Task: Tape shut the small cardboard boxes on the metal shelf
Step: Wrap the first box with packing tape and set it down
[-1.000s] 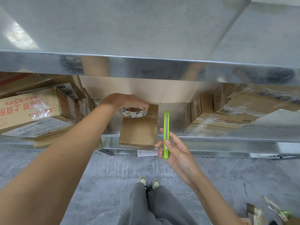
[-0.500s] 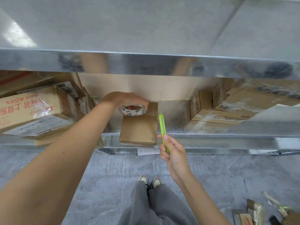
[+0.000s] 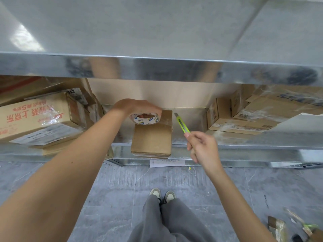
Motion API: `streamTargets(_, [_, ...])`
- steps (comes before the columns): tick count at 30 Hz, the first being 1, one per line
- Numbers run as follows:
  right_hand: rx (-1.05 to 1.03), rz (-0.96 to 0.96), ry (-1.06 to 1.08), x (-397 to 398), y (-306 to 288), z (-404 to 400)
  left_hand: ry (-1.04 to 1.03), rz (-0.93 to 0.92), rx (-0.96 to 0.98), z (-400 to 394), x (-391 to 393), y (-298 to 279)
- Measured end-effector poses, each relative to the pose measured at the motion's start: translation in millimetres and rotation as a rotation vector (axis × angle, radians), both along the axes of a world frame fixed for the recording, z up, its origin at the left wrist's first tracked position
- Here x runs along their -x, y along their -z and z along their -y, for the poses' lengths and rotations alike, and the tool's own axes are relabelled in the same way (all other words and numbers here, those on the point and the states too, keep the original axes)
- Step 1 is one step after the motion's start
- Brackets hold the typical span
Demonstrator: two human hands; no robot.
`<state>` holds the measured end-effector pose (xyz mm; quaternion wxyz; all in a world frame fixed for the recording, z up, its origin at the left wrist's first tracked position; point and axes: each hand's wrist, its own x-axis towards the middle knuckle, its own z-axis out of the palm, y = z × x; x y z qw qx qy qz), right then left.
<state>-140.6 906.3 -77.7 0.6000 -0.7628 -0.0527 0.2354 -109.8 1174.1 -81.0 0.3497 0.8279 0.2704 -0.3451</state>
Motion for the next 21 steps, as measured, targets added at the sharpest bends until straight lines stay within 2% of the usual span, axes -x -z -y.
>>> streamTargets(4, [0.175,0.165,-0.087,-6.8,3.7,-11.9,-0.005,0.004,-0.019,0.5,-0.8,0.6])
streamTargets(12, [0.342,0.267,-0.14,-13.4,12.7,-33.5,-0.028,-0.018,-0.009,2.5,-1.6,0.3])
streamTargets(21, [0.37,0.235,-0.133,-13.9,12.0,-41.0,-0.02,-0.03,-0.004,0.5,-3.1,0.1])
